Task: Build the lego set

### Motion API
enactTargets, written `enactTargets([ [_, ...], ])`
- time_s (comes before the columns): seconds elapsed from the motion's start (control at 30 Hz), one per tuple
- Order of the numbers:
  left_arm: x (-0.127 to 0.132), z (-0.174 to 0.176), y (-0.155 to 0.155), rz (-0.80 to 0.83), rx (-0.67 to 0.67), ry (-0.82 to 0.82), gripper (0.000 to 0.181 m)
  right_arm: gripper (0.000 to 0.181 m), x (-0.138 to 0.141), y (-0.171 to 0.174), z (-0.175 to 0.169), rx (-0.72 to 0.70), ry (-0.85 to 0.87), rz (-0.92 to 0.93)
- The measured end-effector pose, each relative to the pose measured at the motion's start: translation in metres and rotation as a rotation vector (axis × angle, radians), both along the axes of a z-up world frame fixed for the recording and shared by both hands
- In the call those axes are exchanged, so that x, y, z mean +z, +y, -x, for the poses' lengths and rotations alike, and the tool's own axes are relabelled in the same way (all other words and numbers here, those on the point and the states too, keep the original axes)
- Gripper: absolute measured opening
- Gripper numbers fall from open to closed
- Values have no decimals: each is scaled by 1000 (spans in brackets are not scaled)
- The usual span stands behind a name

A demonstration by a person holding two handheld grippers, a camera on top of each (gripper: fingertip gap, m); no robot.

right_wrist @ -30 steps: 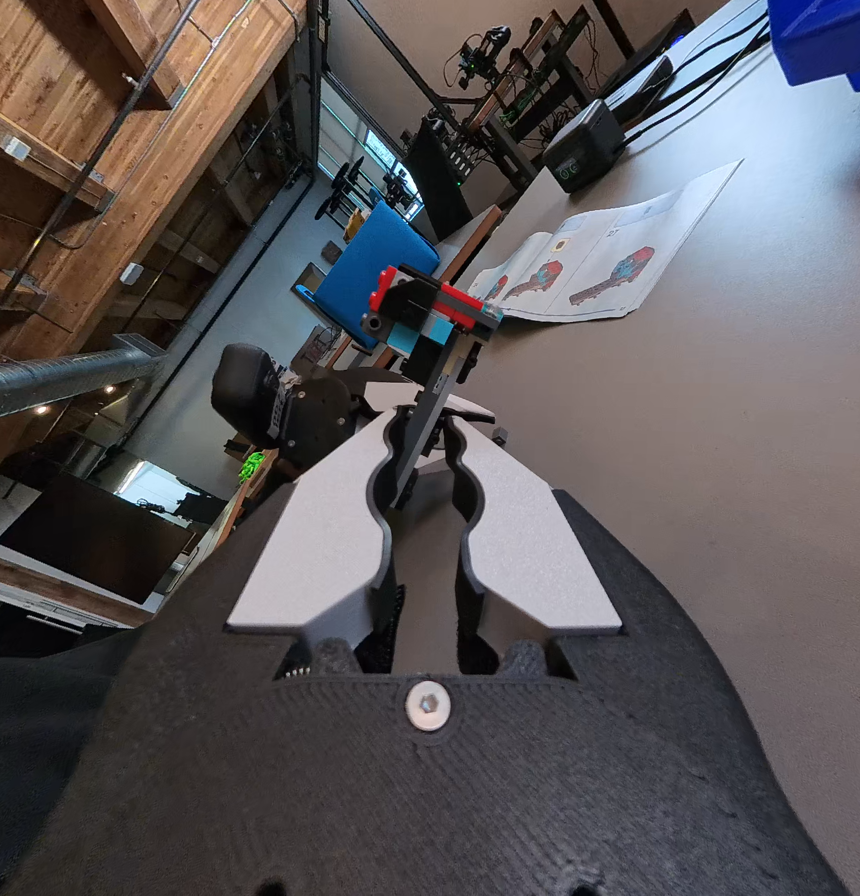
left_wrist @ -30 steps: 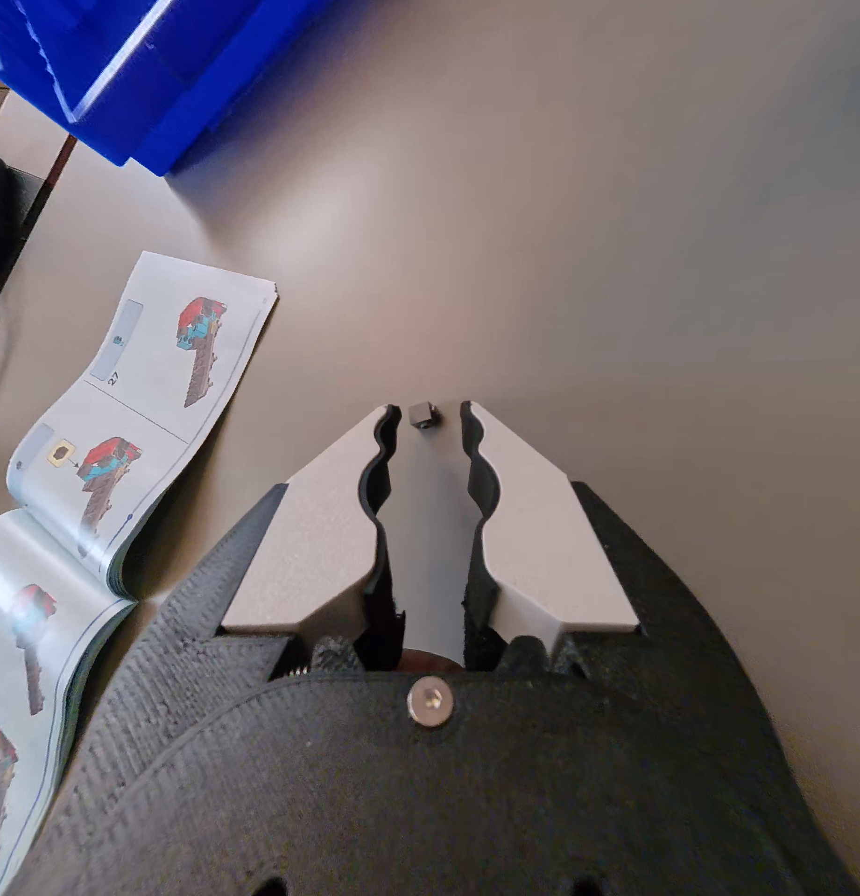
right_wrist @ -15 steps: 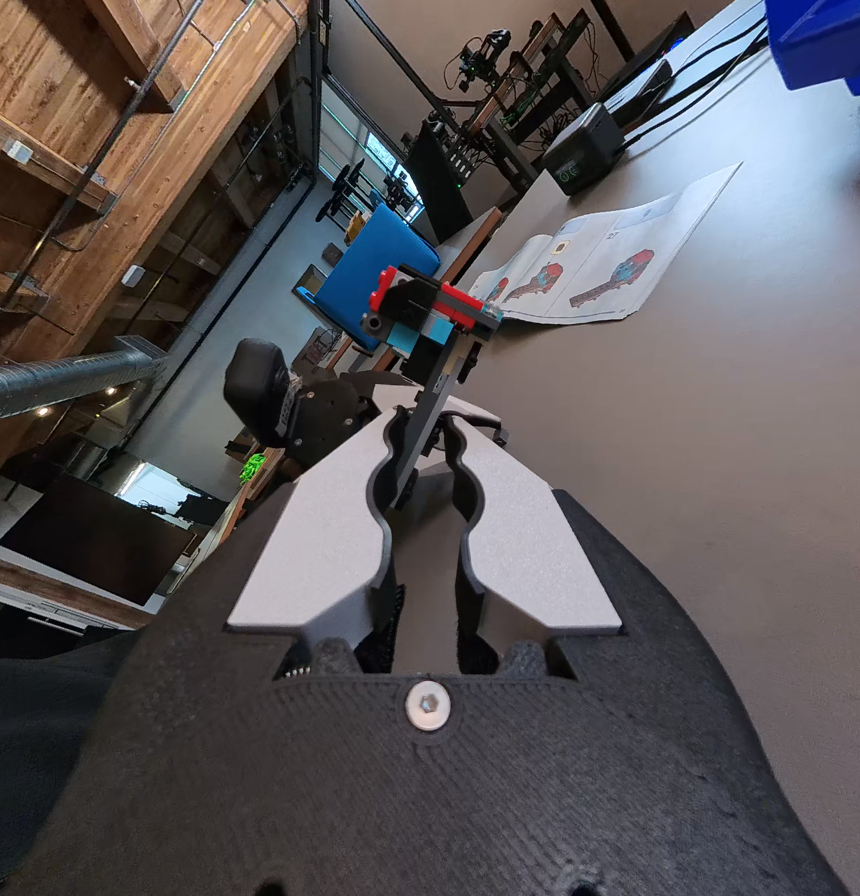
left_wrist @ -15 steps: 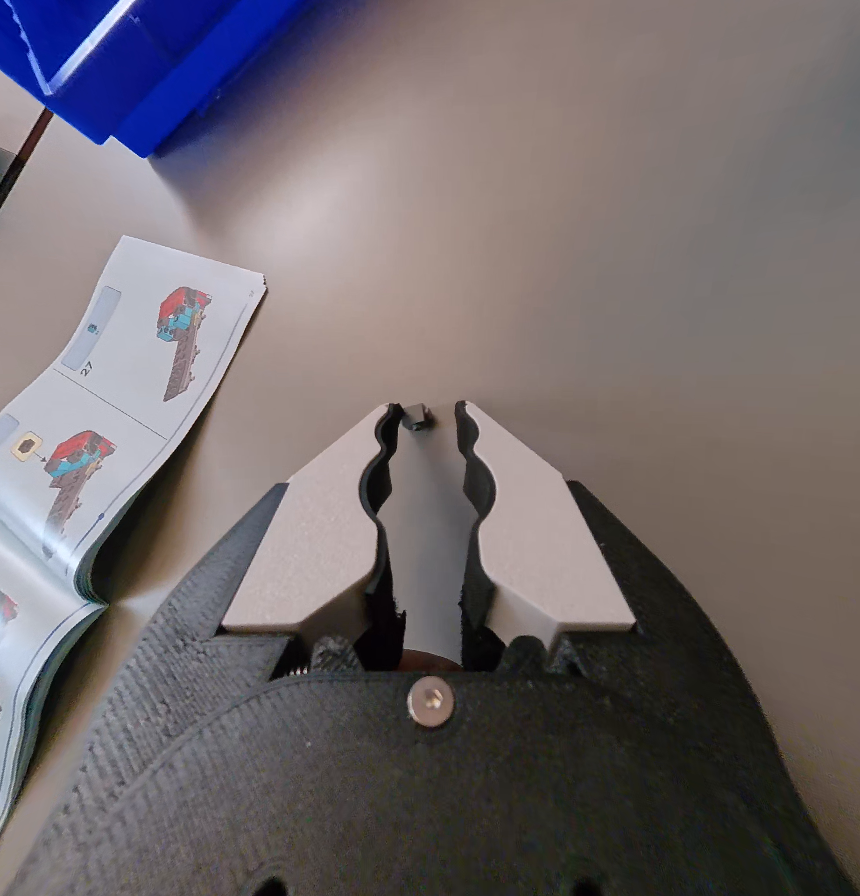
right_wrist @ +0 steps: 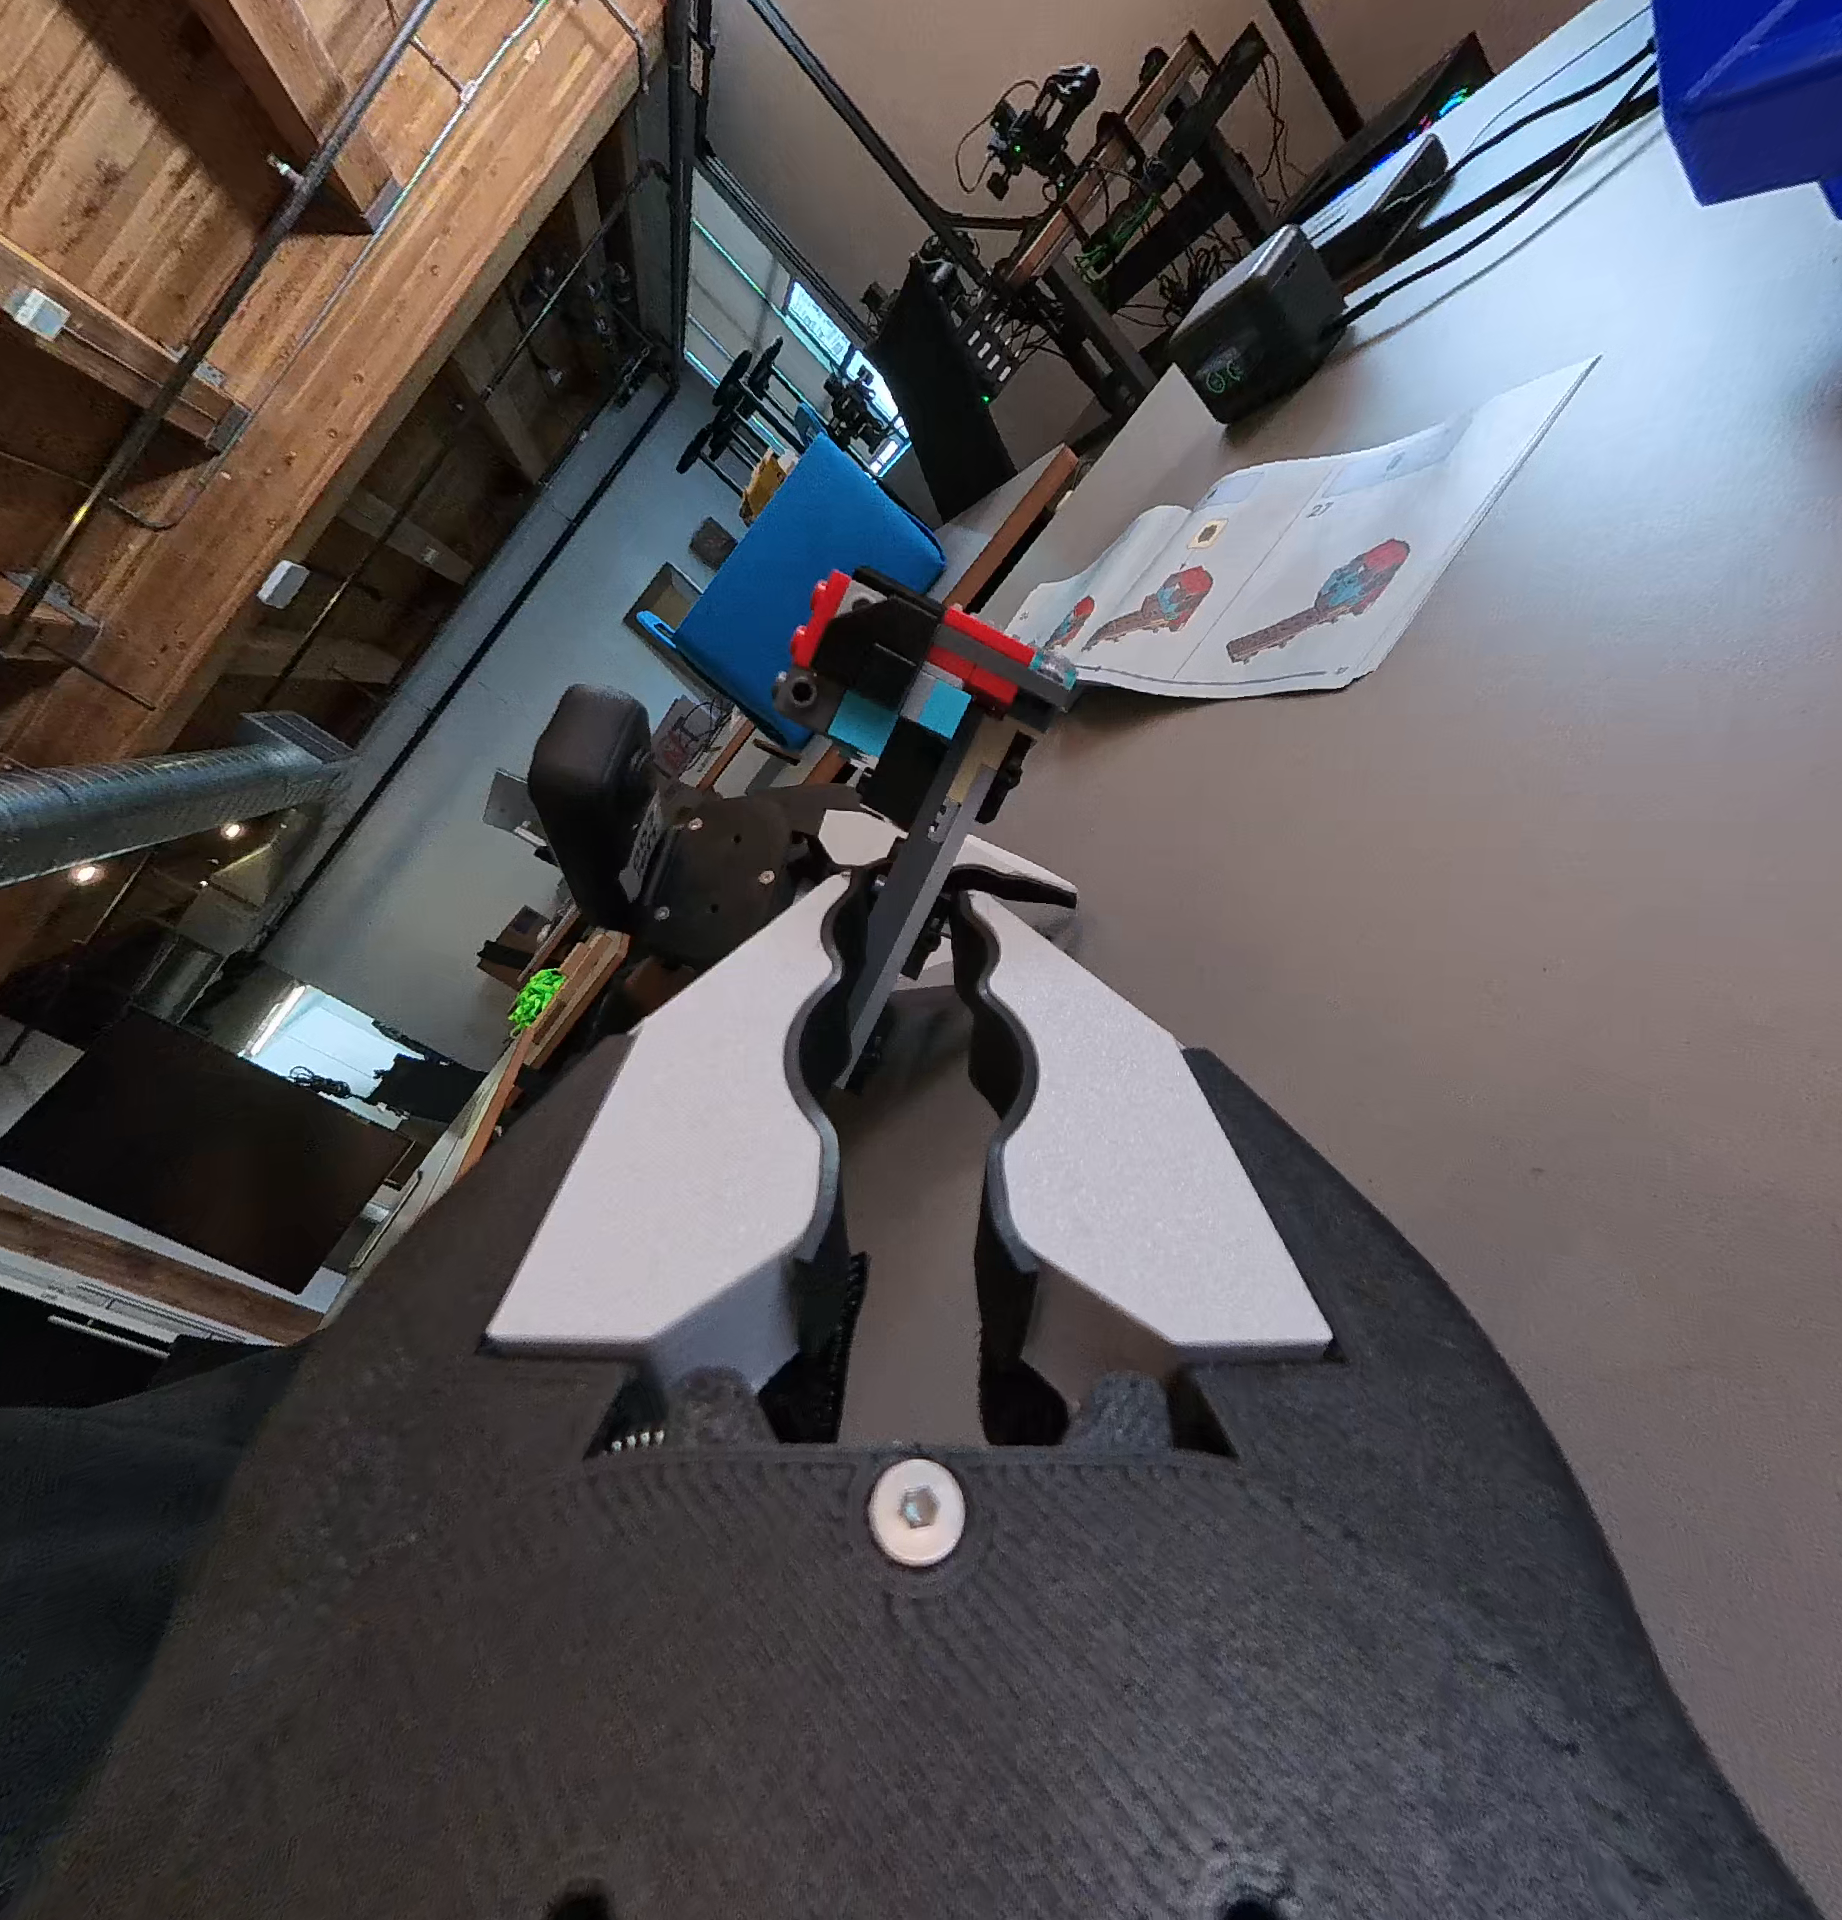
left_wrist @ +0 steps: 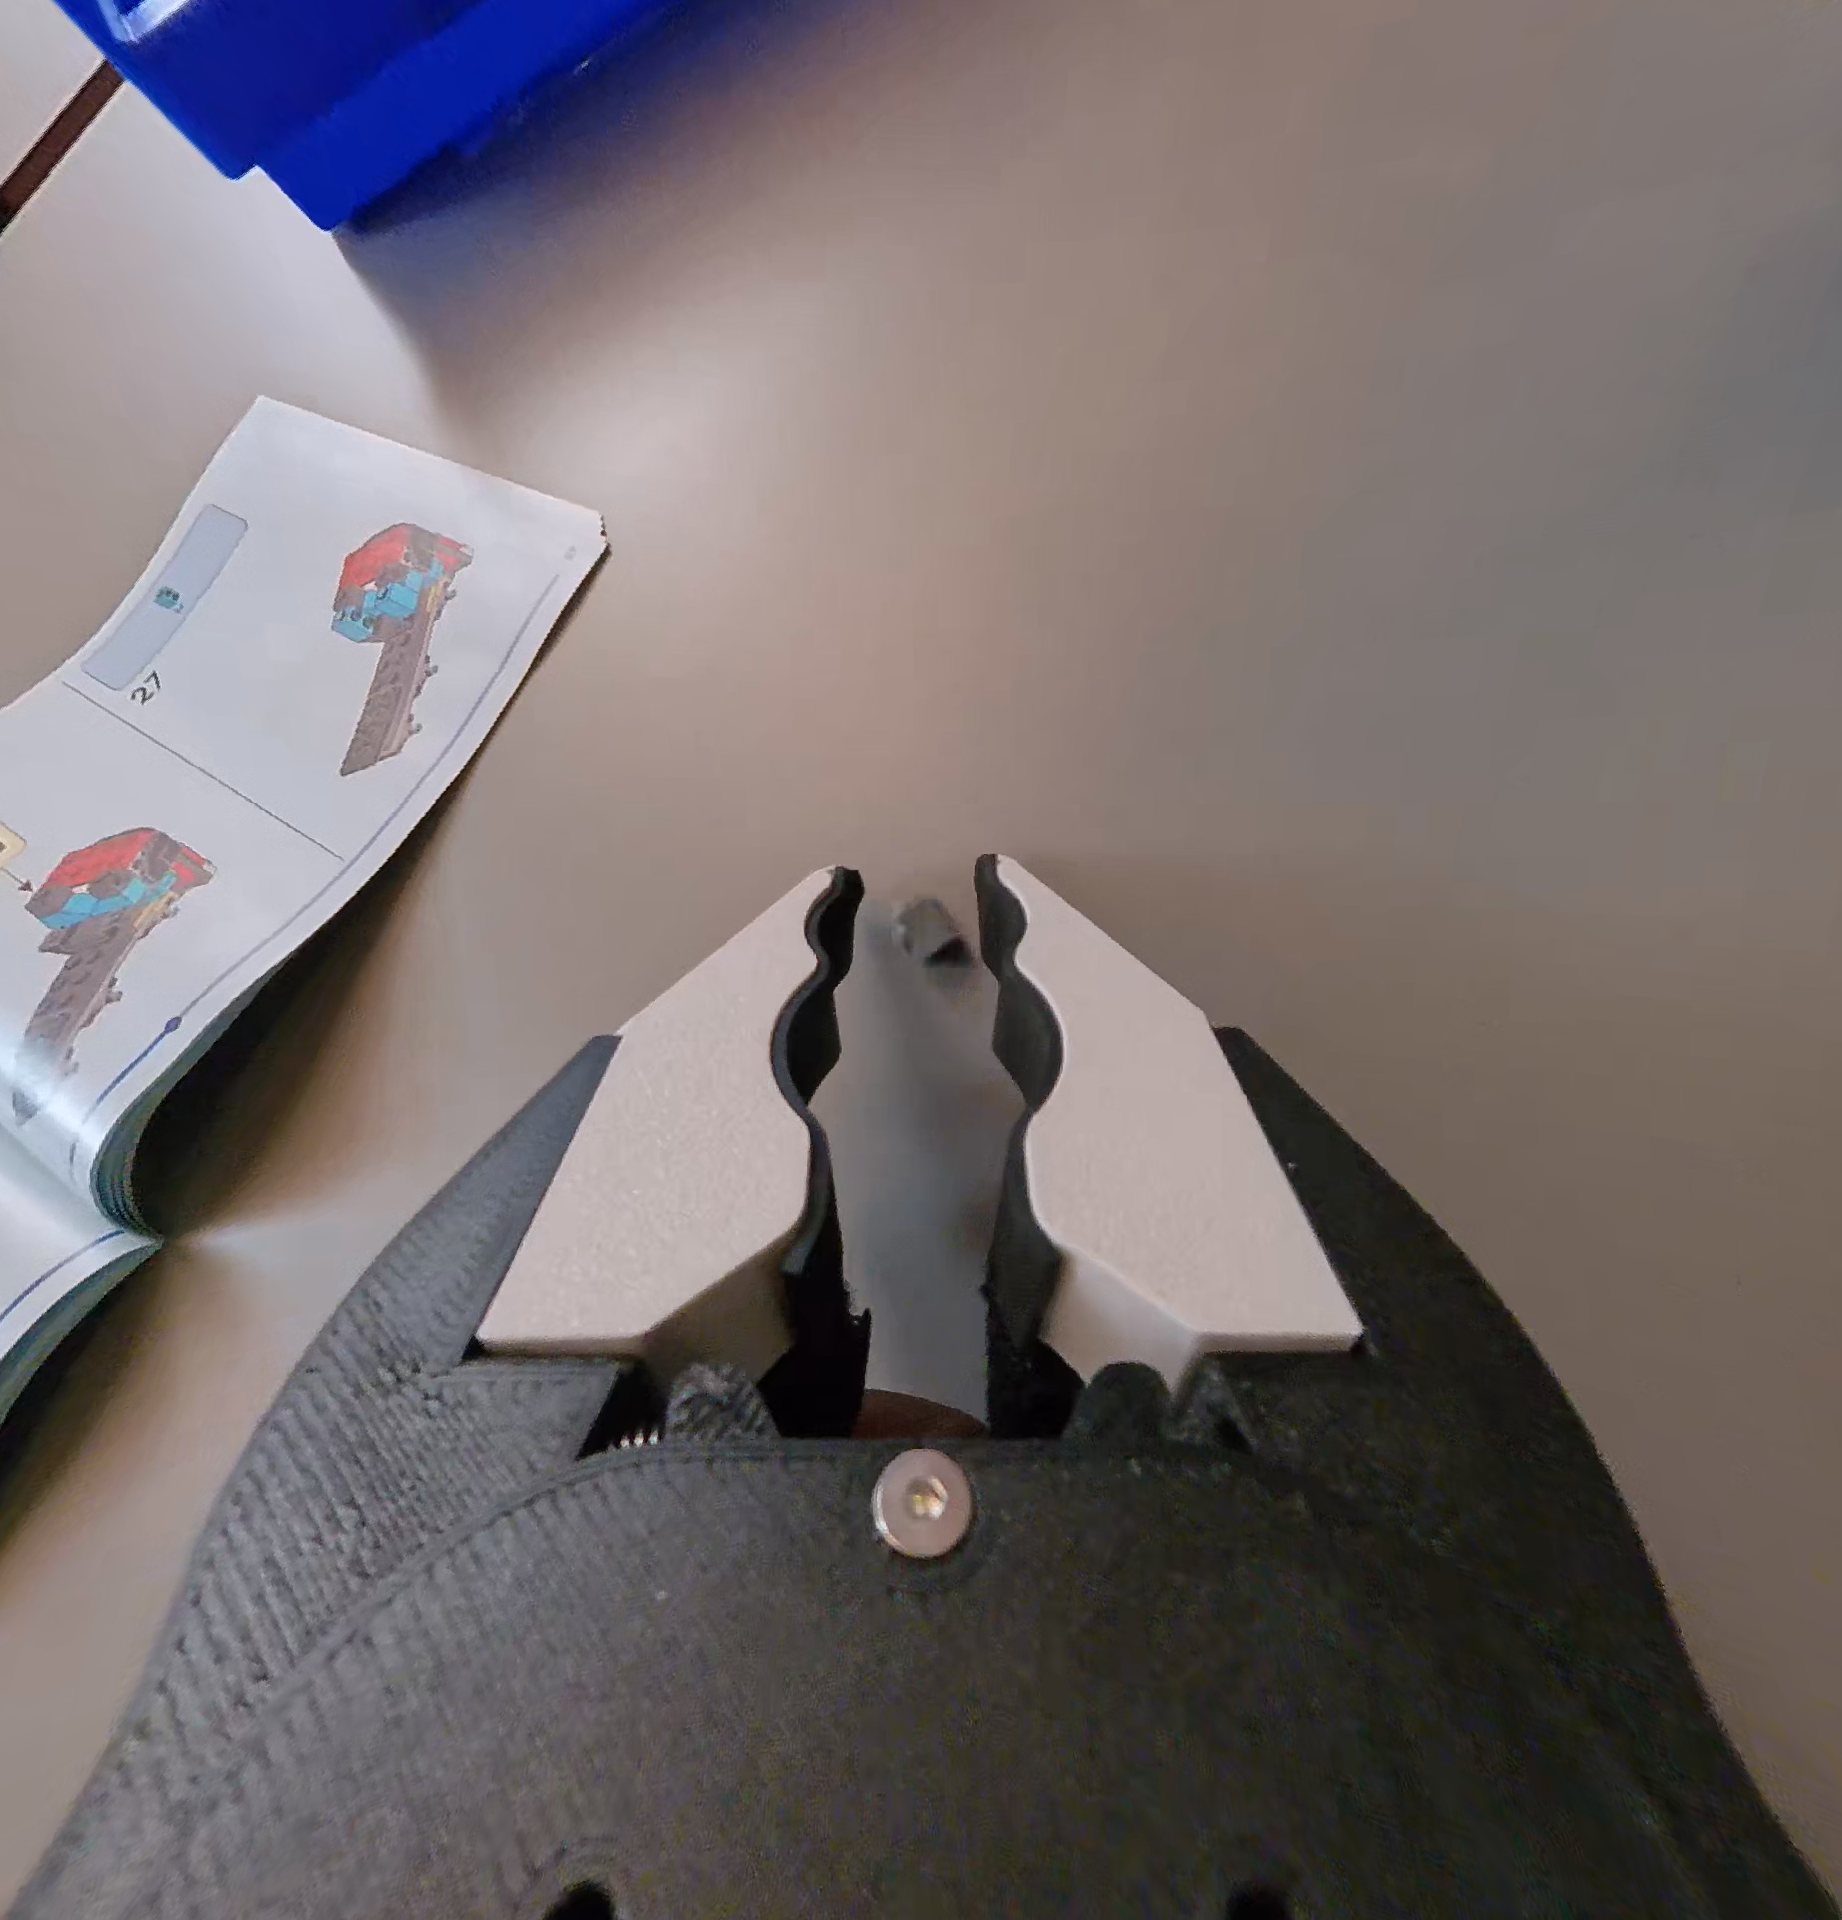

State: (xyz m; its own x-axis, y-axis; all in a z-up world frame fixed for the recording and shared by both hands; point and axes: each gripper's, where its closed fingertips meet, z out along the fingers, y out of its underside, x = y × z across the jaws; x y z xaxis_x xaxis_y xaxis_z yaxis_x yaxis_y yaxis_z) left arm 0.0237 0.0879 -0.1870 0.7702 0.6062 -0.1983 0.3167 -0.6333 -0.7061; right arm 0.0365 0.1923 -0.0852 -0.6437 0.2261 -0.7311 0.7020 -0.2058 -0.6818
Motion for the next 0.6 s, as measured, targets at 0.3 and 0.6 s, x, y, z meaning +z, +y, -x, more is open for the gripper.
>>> enactTargets([
  [0.3,20,-6,-22,-154,49,-4,33,14,1,1,0,0,5,-1],
  [0.6,16,-15,-49,-161,93,-42,33,14,-2,0,0,0,0,-8],
])
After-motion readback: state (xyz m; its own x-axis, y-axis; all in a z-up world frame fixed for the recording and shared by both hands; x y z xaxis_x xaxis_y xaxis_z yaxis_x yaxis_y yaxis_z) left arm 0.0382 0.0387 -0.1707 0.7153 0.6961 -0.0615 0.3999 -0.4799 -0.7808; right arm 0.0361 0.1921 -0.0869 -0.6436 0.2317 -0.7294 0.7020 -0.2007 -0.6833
